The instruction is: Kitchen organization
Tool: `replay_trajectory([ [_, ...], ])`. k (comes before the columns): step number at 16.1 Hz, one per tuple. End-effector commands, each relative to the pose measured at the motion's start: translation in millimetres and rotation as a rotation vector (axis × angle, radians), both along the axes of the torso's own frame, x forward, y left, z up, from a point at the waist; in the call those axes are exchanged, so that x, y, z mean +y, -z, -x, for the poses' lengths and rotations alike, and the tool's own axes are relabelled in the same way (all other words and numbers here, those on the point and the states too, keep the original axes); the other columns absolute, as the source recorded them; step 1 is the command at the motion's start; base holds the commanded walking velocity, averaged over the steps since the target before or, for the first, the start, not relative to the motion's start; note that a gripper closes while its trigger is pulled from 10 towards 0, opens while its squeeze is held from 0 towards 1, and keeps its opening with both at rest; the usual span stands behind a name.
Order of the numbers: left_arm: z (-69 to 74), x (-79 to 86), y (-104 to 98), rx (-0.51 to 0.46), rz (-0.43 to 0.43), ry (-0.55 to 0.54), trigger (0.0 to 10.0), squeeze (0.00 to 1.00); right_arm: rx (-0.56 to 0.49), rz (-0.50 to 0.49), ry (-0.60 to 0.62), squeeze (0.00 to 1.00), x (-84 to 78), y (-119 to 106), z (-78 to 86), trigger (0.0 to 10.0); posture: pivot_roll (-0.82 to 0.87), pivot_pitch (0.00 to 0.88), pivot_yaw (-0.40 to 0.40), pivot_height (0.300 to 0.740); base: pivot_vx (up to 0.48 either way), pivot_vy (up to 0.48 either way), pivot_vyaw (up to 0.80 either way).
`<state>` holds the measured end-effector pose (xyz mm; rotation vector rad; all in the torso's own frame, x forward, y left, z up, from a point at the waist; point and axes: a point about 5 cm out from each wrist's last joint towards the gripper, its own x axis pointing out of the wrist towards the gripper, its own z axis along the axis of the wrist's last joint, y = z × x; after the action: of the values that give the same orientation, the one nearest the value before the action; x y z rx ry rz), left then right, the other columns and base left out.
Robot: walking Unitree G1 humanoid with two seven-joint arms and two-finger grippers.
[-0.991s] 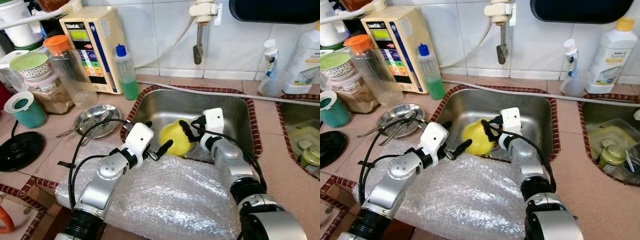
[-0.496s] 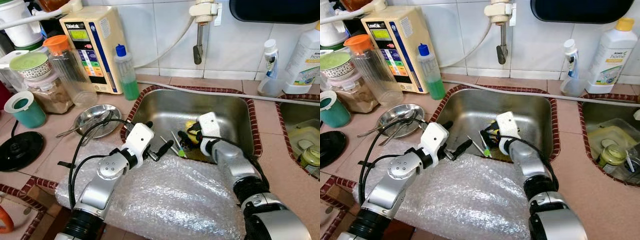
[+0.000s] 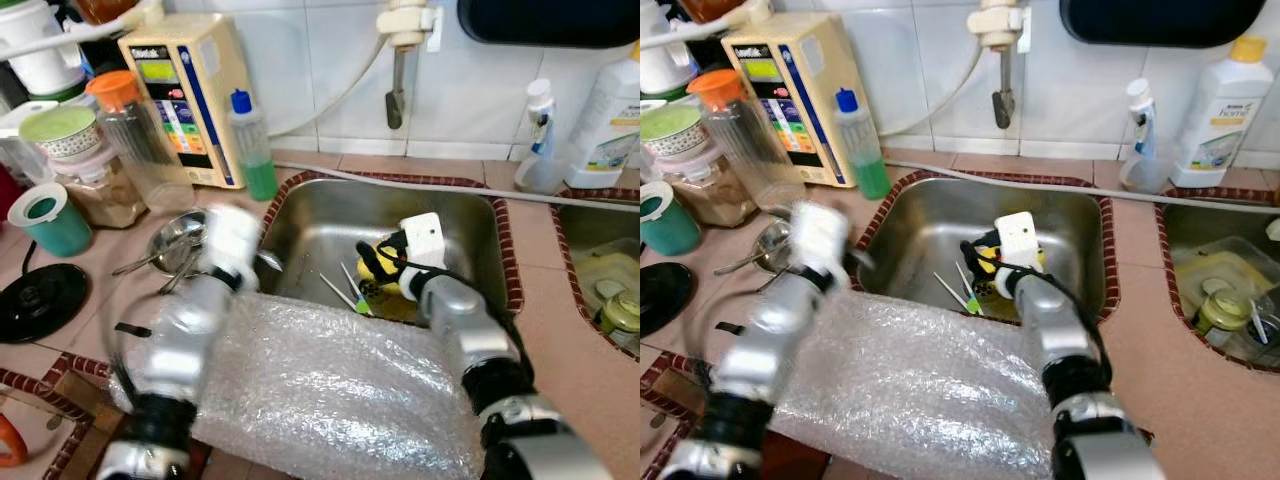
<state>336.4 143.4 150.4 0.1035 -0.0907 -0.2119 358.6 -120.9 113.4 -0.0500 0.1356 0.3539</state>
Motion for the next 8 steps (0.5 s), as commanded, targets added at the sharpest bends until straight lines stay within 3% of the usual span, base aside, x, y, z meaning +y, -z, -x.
replay_trajectory([
  [1, -2.8, 18.8, 2, 0.024, 0.040, -0.111, 10.0, 0.00, -0.034, -0.019, -0.022, 0.00, 5.0, -6, 2.3, 10.0, 0.10, 0.000, 0.124, 0.740, 0.000, 0.000, 0.00],
  [3, -3.1, 49.6, 4, 0.037, 0.092, -0.304, 10.0, 0.00, -0.046, -0.010, -0.041, 0.00, 6.2, -4, 13.0, 10.0, 0.10, 0.000, 0.121, 0.740, 0.000, 0.000, 0.00],
  [8, 7.1, 89.0, 19, 0.091, 0.185, -0.560, 10.0, 0.00, -0.030, -0.008, -0.048, 0.00, 4.5, 4, 27.3, 10.0, 0.10, 0.000, 0.112, 0.740, 0.000, 0.000, 0.00],
])
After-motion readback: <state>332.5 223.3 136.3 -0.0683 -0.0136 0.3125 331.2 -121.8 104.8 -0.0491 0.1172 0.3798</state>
